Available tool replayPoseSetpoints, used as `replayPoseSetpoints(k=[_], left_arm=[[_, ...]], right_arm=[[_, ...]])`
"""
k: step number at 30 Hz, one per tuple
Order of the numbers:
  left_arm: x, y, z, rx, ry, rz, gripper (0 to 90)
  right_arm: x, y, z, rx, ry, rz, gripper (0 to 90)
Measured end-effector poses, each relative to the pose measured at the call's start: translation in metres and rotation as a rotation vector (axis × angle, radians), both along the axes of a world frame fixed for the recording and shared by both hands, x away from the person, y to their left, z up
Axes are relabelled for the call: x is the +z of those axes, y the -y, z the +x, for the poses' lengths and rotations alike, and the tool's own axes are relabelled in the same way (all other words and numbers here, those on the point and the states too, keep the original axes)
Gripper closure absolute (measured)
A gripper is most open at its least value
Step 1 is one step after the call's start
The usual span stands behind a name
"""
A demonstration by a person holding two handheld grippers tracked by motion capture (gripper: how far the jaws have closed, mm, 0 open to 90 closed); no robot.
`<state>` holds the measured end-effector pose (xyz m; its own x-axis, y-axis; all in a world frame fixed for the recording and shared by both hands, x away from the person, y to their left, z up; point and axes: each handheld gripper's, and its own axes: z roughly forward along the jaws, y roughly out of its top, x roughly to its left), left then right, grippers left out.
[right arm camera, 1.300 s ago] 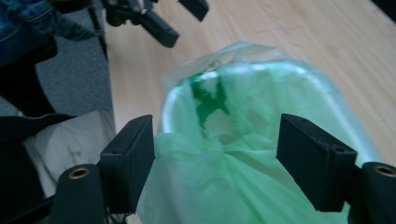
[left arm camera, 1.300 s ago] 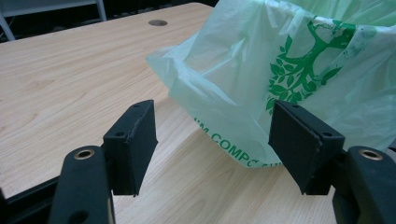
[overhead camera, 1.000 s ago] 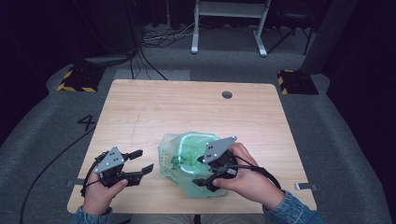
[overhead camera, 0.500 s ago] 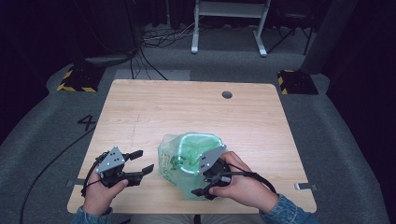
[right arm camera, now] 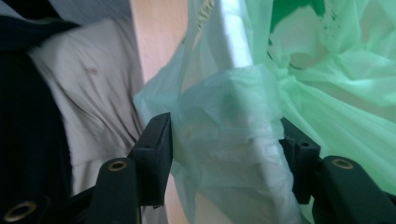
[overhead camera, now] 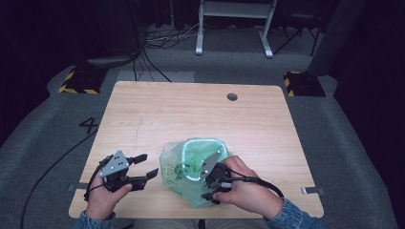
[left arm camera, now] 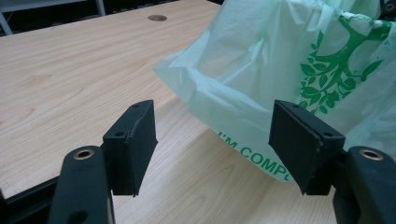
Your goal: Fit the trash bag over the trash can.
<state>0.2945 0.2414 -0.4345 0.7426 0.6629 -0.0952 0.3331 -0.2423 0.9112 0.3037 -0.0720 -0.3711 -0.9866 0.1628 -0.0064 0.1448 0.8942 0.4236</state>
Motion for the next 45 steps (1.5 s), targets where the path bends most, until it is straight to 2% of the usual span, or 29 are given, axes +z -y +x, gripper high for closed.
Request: replayPoseSetpoints(k=[4,7,10,11,12,15,17,20,21,22,25,27,30,33,37,40,44,45], left_arm=[[0.0,0.001,-0.001,-0.001,-0.004,-0.005,31.9],[0.001,0.001,-0.001,-0.008,-0.003,-0.005,31.9],[0.001,0.003,-0.002,-0.011,0.001,-0.014,31.8],[0.002,0.003,-0.002,-0.014,0.002,-0.011,31.8],[0.003,0.004,-0.003,-0.021,0.003,-0.016,31.8],[0.008,0.007,-0.006,-0.06,0.001,-0.075,31.9],[0.012,0.011,-0.01,-0.073,0.017,-0.069,31.8],[0.018,0.02,-0.014,-0.104,0.038,-0.059,31.0],[0.019,0.023,-0.016,-0.117,0.041,-0.055,31.0],[0.021,0.027,-0.017,-0.13,0.039,-0.054,30.8],[0.025,0.039,-0.021,-0.173,0.052,-0.045,29.8],[0.026,0.049,-0.023,-0.209,0.064,-0.03,29.0],[0.023,0.062,-0.024,-0.235,0.061,-0.004,27.7],[0.017,0.071,-0.023,-0.235,0.056,0.025,26.4],[0.007,0.084,-0.02,-0.232,0.048,0.048,26.6],[0.001,0.091,-0.017,-0.224,0.037,0.045,27.4],[-0.007,0.095,-0.012,-0.192,0.049,0.076,30.3],[-0.008,0.095,-0.01,-0.188,0.052,0.08,31.0]], right_arm=[[-0.001,-0.006,-0.003,-0.038,0.043,-0.073,48.4],[-0.001,-0.009,-0.004,-0.069,0.059,-0.102,48.8],[-0.001,-0.011,-0.005,-0.068,0.06,-0.125,43.3],[-0.001,-0.012,-0.006,-0.059,0.057,-0.118,40.3],[-0.001,-0.011,-0.005,-0.055,0.053,-0.106,38.6],[0.002,-0.007,-0.007,-0.046,0.032,0.002,32.2],[0.009,0.0,-0.009,-0.037,0.043,0.082,29.9],[0.02,0.016,-0.012,-0.053,0.06,0.21,29.3],[0.024,0.026,-0.013,-0.075,0.077,0.275,29.1],[0.027,0.034,-0.013,-0.107,0.089,0.311,28.9],[0.033,0.057,-0.016,-0.19,0.16,0.388,26.3],[0.034,0.07,-0.019,-0.242,0.174,0.433,24.3],[0.028,0.078,-0.021,-0.292,0.19,0.437,23.3],[0.014,0.084,-0.019,-0.337,0.184,0.427,22.6],[-0.007,0.08,-0.018,-0.339,0.149,0.412,25.3],[-0.016,0.077,-0.016,-0.341,0.126,0.417,29.7],[-0.025,0.073,-0.013,-0.359,0.119,0.402,32.7],[-0.029,0.073,-0.01,-0.367,0.106,0.403,33.6]])
